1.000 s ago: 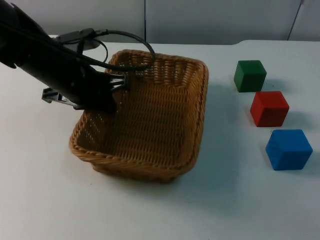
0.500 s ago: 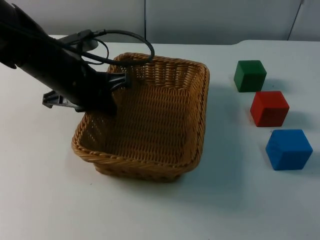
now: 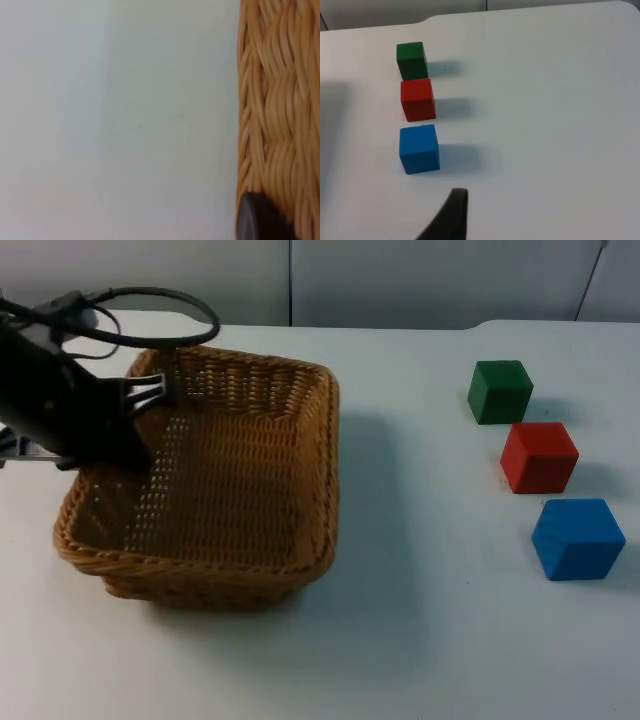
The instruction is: Pick up the basket with the left hand and place the blue cube into the basket with the right hand.
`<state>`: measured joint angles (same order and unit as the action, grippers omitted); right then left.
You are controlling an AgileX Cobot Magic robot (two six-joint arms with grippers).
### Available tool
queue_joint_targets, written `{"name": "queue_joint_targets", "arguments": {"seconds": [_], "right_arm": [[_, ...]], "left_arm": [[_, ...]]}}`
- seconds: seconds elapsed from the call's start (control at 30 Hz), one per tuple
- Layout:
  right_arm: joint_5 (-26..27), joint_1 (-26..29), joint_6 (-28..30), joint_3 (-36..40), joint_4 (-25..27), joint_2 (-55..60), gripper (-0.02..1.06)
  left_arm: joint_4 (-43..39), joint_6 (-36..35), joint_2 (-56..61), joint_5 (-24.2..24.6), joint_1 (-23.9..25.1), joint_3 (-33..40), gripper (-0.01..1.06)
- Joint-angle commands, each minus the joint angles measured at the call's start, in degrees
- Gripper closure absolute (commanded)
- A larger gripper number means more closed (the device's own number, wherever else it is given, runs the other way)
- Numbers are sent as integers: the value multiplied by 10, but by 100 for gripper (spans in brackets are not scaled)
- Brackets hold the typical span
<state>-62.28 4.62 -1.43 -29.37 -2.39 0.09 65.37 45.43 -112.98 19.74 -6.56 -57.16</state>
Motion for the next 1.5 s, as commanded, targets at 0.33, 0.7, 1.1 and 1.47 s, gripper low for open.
{"name": "queue_joint_targets", "arguments": {"seconds": [0.33,0.7,1.1,1.47], "right_arm": [[4,5,-1,2,-5,-1,0],[4,5,-3,2,-2,-1,0],[29,5,-10,-19,57,92,4],[148,5,59,-63,144,359,5]], "left_arm": [[47,77,204,84,36,118,105],[62,65,266,80,36,172,105],[65,60,266,67,36,174,105],[64,55,266,74,36,174,105]]}}
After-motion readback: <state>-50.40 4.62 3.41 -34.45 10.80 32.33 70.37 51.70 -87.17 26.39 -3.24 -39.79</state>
